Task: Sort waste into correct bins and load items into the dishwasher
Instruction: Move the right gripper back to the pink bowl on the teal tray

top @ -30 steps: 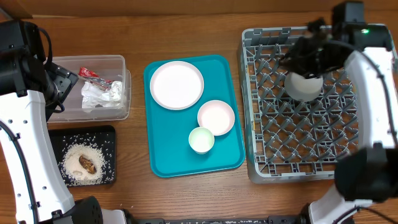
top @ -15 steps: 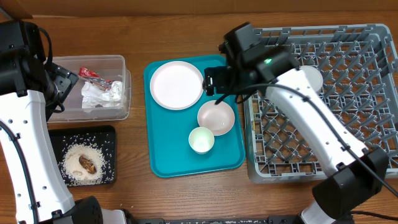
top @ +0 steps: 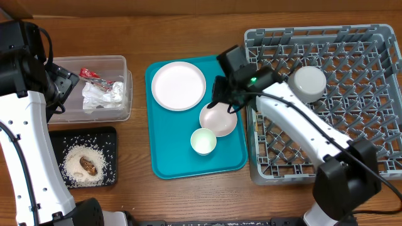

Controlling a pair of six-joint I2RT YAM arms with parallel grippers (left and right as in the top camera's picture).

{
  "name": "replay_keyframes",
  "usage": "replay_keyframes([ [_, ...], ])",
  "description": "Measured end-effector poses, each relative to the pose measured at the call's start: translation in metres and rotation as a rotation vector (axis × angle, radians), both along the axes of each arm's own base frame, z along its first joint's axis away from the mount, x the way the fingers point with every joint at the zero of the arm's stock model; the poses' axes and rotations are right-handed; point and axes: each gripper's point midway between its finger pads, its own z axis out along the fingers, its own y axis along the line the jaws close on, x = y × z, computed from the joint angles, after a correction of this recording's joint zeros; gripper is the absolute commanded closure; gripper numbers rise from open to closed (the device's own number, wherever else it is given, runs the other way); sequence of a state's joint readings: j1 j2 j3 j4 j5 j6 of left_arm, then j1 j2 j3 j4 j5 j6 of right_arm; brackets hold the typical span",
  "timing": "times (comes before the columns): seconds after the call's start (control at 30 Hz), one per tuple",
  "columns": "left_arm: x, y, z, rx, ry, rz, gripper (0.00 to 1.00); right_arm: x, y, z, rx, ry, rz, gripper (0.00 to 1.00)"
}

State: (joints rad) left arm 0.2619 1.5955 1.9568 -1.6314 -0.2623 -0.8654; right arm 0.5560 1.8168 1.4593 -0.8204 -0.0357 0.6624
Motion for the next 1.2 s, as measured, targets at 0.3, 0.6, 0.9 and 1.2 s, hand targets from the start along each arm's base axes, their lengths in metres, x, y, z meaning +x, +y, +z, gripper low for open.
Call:
replay_keyframes([
  [0.3,0.0,0.0,0.0,0.0,0.0,0.0,0.0,-0.012,0.032,-0.044,-0.006,0.063,0.003,0.49],
  [0.6,0.0,0.0,0.0,0.0,0.0,0.0,0.0,-0.017,0.02,-0.069,-0.091,0.108,-0.054,0.49],
  [0.9,0.0,0.0,0.0,0.0,0.0,0.0,0.0,-0.017,0.027,-0.085,-0.104,0.115,-0.058,0.54],
  [1.2,0.0,0.0,0.0,0.0,0.0,0.0,0.0,-0.026,0.027,-0.094,-0.127,0.146,-0.054,0.89],
])
